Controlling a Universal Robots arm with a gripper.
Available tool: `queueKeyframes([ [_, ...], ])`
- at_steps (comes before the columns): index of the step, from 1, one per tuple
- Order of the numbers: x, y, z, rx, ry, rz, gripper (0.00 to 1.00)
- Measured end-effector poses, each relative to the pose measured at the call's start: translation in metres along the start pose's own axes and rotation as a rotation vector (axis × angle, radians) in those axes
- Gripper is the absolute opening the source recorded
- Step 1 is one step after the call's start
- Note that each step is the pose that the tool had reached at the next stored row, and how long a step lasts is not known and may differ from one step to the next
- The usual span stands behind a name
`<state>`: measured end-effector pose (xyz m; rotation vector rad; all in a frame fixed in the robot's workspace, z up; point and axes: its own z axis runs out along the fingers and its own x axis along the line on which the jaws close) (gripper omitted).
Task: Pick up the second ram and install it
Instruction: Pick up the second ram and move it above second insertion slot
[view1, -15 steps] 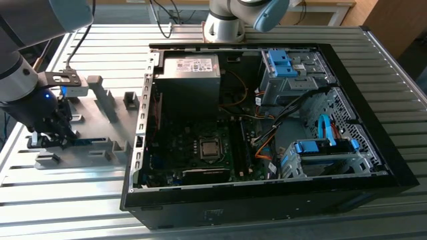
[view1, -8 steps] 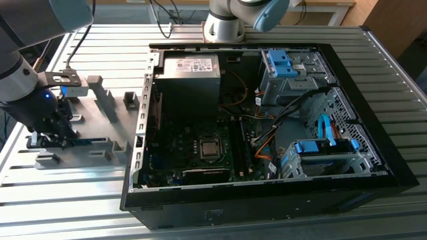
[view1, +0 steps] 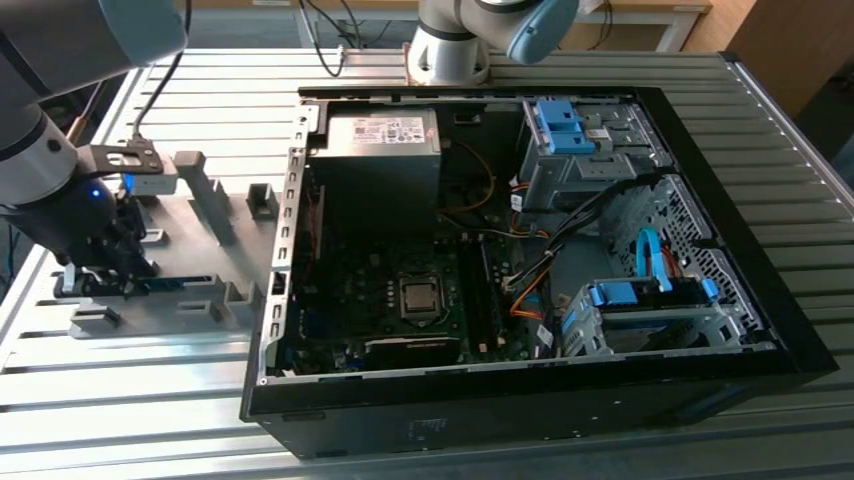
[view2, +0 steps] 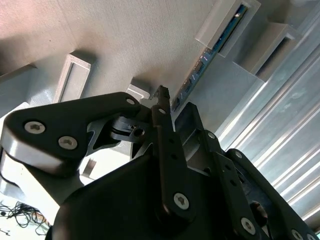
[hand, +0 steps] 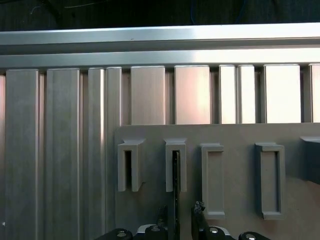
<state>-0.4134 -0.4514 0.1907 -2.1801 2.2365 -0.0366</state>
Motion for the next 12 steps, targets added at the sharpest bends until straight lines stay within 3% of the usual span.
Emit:
queueKeyframes([
  [5, 0.0, 0.0, 0.0009, 0.0, 0.0, 0.0, 0.31],
  [6, 0.0, 0.0, 0.0011, 0.0, -0.0001, 0.0, 0.24],
  [12, 0.0, 0.0, 0.002, 0.0001, 0.0001, 0.0, 0.24],
])
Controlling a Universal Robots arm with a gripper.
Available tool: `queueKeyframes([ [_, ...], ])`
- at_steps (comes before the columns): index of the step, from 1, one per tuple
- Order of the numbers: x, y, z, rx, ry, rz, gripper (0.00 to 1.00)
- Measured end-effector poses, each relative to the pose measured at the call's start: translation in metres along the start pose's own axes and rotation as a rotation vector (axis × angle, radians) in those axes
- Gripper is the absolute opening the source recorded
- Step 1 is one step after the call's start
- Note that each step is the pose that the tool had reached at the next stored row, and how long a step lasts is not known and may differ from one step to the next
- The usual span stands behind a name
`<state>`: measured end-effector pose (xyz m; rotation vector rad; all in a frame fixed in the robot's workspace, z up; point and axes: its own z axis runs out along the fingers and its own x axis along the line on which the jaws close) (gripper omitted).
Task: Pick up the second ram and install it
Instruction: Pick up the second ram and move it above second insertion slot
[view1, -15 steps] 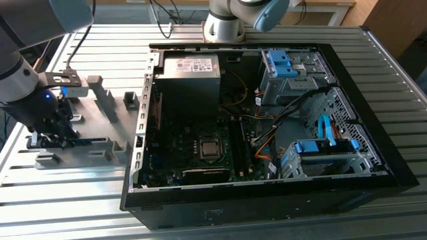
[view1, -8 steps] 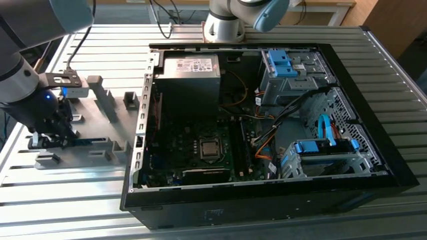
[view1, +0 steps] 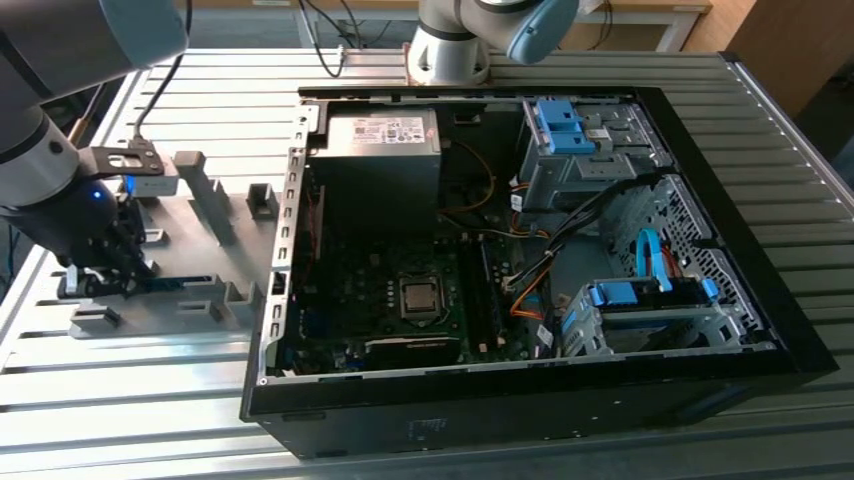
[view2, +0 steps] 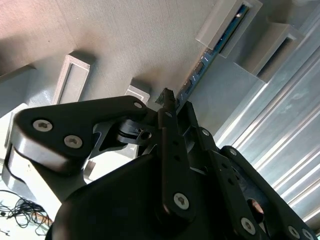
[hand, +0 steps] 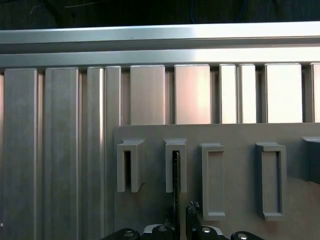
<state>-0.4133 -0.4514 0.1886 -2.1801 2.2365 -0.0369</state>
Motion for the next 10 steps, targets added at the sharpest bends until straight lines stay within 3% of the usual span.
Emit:
queueKeyframes([
  [10, 0.0, 0.0001, 0.0006, -0.0005, 0.0004, 0.0, 0.24],
])
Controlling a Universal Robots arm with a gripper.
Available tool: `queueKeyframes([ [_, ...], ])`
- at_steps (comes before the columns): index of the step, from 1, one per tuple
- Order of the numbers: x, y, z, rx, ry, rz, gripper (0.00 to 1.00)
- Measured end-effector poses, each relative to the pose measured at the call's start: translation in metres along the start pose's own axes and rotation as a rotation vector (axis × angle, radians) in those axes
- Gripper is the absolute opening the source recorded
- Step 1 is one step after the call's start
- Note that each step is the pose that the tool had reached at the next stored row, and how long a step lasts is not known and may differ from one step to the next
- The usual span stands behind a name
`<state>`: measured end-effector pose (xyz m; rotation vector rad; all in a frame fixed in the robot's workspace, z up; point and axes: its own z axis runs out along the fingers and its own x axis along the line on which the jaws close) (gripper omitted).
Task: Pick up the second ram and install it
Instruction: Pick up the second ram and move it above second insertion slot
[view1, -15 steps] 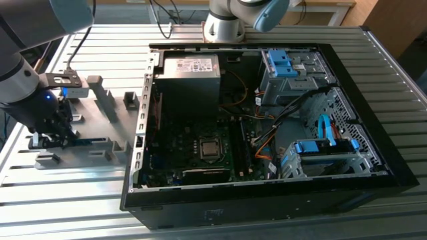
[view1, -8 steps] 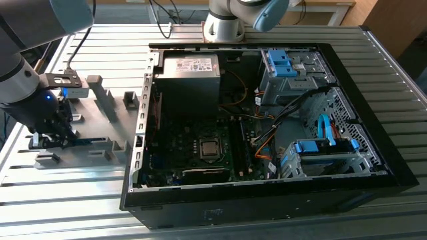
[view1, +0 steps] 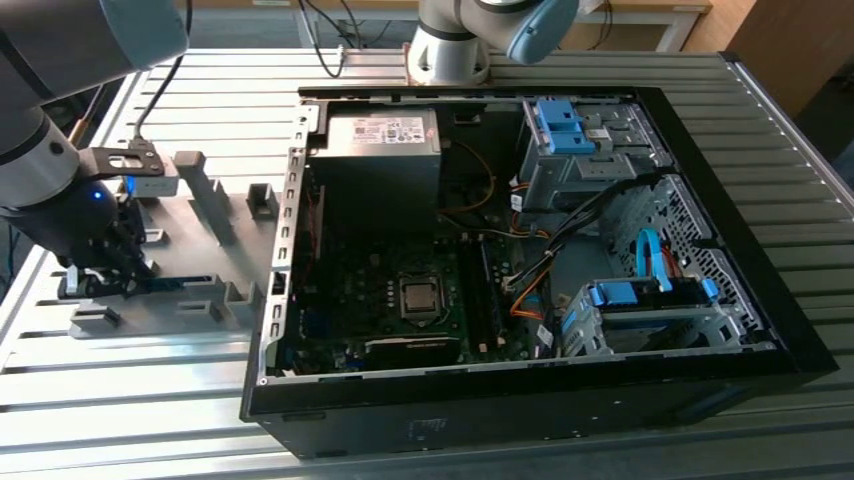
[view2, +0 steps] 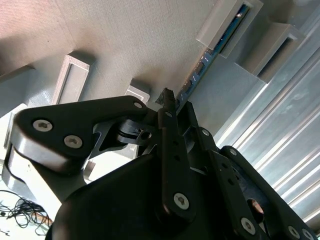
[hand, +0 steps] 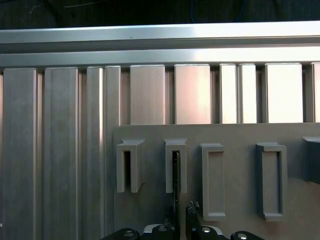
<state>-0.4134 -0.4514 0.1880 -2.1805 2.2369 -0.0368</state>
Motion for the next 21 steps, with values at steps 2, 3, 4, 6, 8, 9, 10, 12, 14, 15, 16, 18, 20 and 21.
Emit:
queueKeyframes([
  [2, 0.0, 0.0, 0.0, 0.0, 0.0, 0.0, 0.24],
  [3, 0.0, 0.0, 0.0, -0.0001, 0.0, 0.0, 0.24],
  [4, 0.0, 0.0, 0.0, -0.0001, 0.0, 0.0, 0.23],
  [6, 0.0, 0.0, 0.0, -0.0002, 0.0, 0.0, 0.16],
  [8, 0.0, 0.0, 0.0, -0.0002, 0.0, 0.0, 0.16],
  [9, 0.0, 0.0, 0.0, -0.0002, 0.0, 0.0, 0.16],
  [10, 0.0, 0.0, 0.0, -0.0003, 0.0, 0.0, 0.16],
  [12, 0.0, 0.0, 0.0, -0.0003, 0.0, 0.0, 0.15],
  [14, 0.0, 0.0, 0.0, -0.0005, 0.0, 0.0, 0.14],
  [15, 0.0, 0.0, 0.0, -0.0006, 0.0, 0.0, 0.14],
  [16, 0.0, 0.0, -0.0001, -0.0004, -0.0001, 0.0, 0.14],
  [18, 0.0, -0.0001, -0.0011, -0.0006, 0.0, 0.0, 0.14],
  [20, 0.0, -0.0001, -0.0022, -0.0006, 0.0, 0.0, 0.14],
  [21, 0.0, -0.0001, -0.0029, -0.0006, 0.0, 0.0, 0.14],
])
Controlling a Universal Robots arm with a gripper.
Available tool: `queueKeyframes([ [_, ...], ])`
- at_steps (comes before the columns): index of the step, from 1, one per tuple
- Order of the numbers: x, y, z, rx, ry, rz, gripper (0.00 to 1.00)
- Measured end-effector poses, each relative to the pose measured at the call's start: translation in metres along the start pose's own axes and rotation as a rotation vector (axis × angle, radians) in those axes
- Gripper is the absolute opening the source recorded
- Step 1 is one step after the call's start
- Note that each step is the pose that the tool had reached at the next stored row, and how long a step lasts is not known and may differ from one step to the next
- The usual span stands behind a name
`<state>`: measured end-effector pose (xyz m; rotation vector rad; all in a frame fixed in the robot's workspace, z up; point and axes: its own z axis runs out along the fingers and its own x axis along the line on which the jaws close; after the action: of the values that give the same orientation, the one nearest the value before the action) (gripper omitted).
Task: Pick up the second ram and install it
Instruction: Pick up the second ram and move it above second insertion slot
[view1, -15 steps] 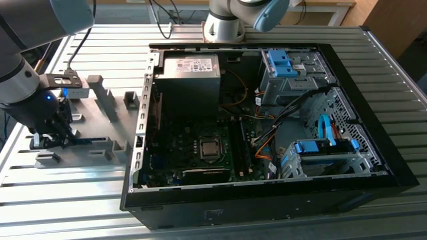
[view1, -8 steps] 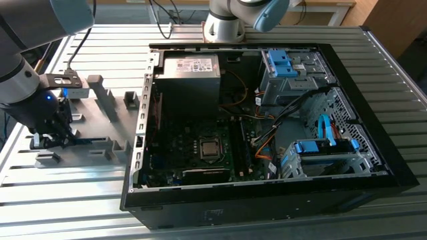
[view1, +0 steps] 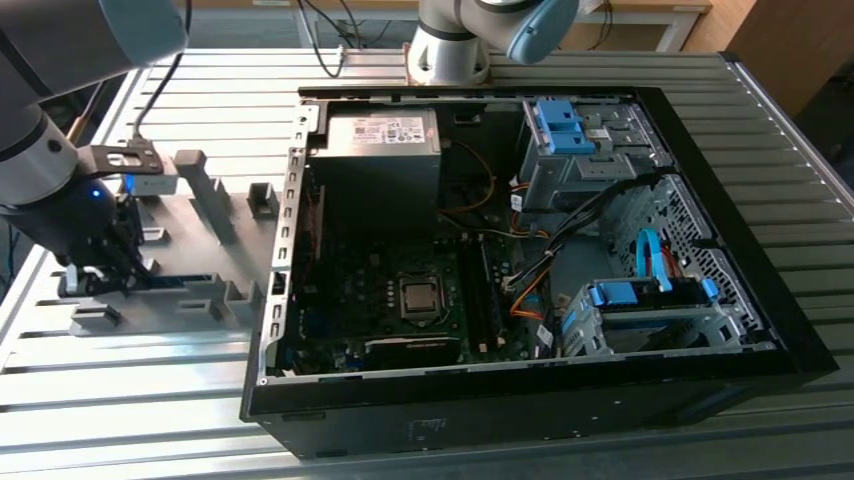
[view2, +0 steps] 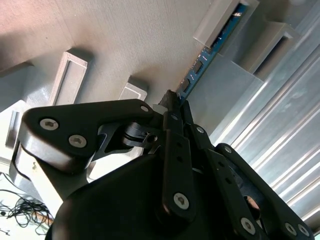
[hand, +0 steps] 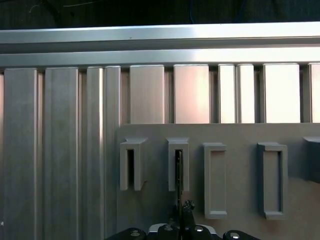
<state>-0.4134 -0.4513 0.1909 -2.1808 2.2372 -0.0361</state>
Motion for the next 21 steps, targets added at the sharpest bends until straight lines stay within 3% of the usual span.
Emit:
queueKeyframes([
  [21, 0.0001, -0.0004, -0.0122, 0.0, 0.0, 0.0, 0.14],
])
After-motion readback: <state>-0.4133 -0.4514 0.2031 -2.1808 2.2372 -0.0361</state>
